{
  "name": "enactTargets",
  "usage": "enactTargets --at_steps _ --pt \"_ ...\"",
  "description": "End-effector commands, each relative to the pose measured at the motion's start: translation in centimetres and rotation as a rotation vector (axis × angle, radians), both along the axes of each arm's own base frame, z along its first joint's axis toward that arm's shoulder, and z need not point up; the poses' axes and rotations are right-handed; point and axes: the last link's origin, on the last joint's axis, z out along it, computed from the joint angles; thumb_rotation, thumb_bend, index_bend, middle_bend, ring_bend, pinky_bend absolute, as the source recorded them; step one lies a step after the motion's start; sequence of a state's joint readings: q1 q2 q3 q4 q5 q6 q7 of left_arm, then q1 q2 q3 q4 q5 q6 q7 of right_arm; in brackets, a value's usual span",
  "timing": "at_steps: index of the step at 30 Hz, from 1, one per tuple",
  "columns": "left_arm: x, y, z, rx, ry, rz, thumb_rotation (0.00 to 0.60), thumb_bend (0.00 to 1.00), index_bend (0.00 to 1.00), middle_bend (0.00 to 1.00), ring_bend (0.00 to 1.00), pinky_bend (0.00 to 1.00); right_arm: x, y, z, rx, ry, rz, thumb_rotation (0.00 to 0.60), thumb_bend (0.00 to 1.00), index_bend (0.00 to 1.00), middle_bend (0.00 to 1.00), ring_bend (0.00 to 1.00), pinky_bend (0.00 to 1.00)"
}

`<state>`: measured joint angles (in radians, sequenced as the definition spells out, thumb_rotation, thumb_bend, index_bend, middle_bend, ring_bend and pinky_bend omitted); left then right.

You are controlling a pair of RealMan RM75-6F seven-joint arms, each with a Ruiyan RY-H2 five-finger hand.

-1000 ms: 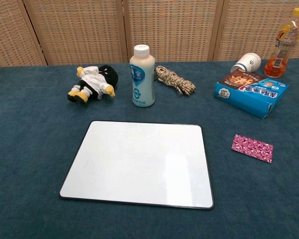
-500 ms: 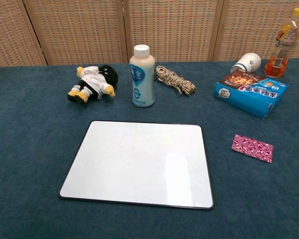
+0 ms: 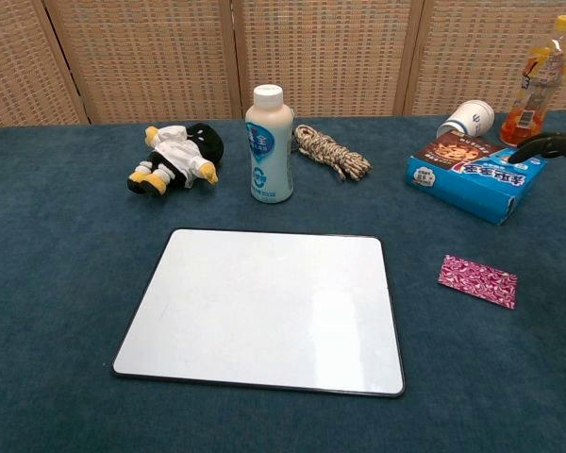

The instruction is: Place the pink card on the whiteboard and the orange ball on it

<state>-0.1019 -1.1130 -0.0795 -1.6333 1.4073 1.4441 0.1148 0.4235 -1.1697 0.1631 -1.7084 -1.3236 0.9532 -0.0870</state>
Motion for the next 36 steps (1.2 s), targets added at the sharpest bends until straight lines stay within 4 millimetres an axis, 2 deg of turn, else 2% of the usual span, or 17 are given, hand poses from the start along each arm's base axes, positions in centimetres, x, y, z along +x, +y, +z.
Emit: enactTargets --at_steps 1,4,10,17,36 --pt "0.0 0.2 -0.2 -0.006 0.002 0.006 0.6 0.0 0.0 0.0 0.0 0.0 1.6 -2.7 -2.4 0.055 0.022 -0.038 0.6 0.0 0.12 0.0 0.0 0.0" --pt "-0.1 0.4 -0.2 -0.009 0.003 0.012 0.6 0.0 0.0 0.0 0.0 0.0 1.8 -3.4 -3.4 0.043 0.025 -0.08 0.6 0.0 0.14 0.0 0.0 0.0" --pt "-0.3 0.6 -0.3 -0.014 0.001 0.023 0.6 0.0 0.0 0.0 0.0 0.0 2.1 -3.0 -5.6 0.009 0.099 -0.111 0.6 0.0 0.2 0.0 0.0 0.0" --pt "-0.1 0.6 -0.5 -0.022 0.003 0.018 0.6 0.0 0.0 0.0 0.0 0.0 2.5 -3.2 -7.5 0.002 0.091 -0.236 0.6 0.0 0.25 0.0 0.0 0.0" --pt "-0.1 0.6 -0.6 -0.03 0.002 0.019 0.6 0.0 0.0 0.0 0.0 0.0 2.8 -3.1 -10.0 0.011 0.125 -0.335 0.6 0.03 0.26 0.0 0.0 0.0"
